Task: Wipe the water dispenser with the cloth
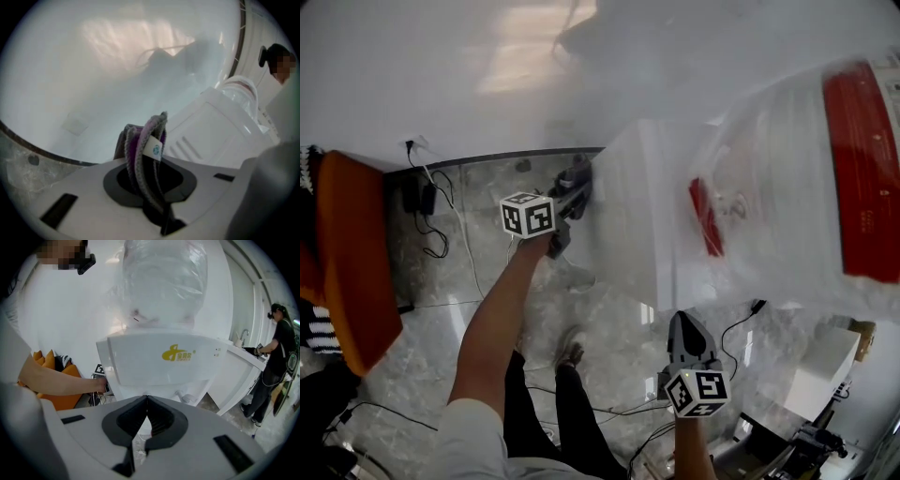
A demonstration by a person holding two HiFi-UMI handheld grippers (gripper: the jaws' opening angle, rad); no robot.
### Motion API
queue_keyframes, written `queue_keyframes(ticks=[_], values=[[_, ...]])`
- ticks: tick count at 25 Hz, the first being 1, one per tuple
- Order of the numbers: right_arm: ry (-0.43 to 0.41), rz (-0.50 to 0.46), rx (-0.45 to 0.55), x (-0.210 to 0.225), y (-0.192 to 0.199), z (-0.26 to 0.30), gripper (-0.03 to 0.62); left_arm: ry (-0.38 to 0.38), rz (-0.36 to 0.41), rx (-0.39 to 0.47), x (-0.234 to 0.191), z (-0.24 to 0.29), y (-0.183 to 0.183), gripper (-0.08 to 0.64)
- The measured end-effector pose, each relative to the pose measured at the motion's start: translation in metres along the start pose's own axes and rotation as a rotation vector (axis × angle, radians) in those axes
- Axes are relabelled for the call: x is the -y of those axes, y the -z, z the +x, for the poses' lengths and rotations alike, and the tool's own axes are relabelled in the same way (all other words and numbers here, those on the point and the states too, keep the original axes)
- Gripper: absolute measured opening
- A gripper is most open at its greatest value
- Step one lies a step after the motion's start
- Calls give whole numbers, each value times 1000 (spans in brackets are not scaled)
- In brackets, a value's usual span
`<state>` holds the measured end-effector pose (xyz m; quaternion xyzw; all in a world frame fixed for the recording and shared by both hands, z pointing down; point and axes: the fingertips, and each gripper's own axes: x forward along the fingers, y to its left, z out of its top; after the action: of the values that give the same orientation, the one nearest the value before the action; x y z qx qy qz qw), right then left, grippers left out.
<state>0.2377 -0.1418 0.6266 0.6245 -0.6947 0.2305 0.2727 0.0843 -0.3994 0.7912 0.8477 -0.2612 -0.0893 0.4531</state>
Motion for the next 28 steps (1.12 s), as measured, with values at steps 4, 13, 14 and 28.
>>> queue_keyframes(ticks=[4,13,14,28], values=[[-33,-9,37,-11,-18,-15,14,32,179,-13,56,-5,-39,52],[-99,-52,96,-35,-64,-56,14,27,522,4,163,-25,-91,52],[-105,-55,104,-37,-69,-62,14,33,544,8,176,-28,-90,52],[-231,-199,262,-93,-175,-130,14,-122,728,-143,320,-140,-35,52]])
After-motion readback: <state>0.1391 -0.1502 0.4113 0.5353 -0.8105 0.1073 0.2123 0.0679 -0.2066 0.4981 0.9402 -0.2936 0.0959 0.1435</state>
